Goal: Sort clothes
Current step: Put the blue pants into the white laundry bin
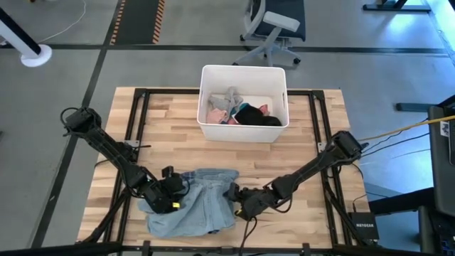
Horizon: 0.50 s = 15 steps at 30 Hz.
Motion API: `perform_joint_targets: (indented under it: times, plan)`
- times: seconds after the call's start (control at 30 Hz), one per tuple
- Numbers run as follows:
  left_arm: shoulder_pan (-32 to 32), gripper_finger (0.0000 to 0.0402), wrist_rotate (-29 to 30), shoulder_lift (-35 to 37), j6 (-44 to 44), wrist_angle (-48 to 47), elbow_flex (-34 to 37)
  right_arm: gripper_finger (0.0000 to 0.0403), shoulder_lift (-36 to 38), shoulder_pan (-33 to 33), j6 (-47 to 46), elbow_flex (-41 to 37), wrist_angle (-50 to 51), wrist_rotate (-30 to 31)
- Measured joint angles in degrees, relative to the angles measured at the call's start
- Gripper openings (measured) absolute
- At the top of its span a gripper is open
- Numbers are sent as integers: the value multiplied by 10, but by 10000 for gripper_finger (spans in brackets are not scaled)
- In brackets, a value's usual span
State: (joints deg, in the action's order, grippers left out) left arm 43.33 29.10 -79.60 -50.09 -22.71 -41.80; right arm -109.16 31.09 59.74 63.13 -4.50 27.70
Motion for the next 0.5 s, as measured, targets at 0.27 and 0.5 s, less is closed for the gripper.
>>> perform_joint_targets:
  times: [0.27,0.5]
  plan:
    - [-1,131,0,0,6,-2,0,225,-17,1,-15,0,-83,32]
    - [-2,131,0,0,2,-2,0,225,-17,0,34,0,-155,35]
